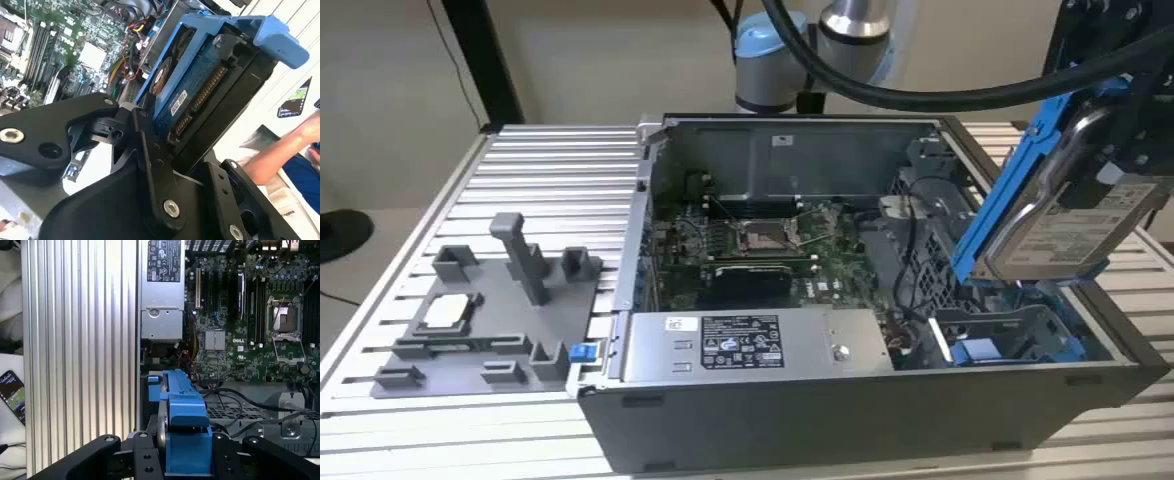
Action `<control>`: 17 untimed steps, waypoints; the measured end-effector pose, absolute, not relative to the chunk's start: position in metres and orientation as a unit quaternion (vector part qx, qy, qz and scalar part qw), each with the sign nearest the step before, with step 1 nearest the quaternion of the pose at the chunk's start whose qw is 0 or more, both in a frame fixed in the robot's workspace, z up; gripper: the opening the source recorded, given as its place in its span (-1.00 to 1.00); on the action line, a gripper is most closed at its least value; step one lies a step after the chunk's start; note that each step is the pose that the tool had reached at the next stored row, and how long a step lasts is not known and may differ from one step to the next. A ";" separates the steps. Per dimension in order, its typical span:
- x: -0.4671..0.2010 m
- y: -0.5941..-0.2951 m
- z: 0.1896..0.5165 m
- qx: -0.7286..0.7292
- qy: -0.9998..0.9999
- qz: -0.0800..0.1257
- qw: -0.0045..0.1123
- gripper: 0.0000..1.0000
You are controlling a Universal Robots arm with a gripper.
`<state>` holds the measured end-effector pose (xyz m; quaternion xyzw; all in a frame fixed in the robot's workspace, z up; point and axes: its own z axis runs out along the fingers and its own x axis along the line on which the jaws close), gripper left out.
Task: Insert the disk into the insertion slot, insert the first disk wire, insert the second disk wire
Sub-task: 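Insert the disk into the insertion slot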
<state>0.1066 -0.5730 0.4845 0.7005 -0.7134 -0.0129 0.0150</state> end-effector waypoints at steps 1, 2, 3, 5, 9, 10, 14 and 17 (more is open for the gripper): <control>0.107 -0.573 0.485 0.701 -0.713 -0.013 0.015 -1.00; 0.107 -0.573 0.485 0.701 -0.713 -0.013 0.015 -1.00; 0.107 -0.573 0.485 0.701 -0.713 -0.013 0.015 -1.00; 0.107 -0.573 0.484 0.701 -0.713 -0.013 0.015 -1.00; 0.107 -0.573 0.483 0.700 -0.713 -0.013 0.015 -1.00; 0.107 -0.573 0.483 0.701 -0.713 -0.013 0.015 -1.00; 0.109 -0.573 0.481 0.700 -0.713 -0.013 0.015 -1.00; 0.113 -0.573 0.480 0.701 -0.713 -0.013 0.015 -1.00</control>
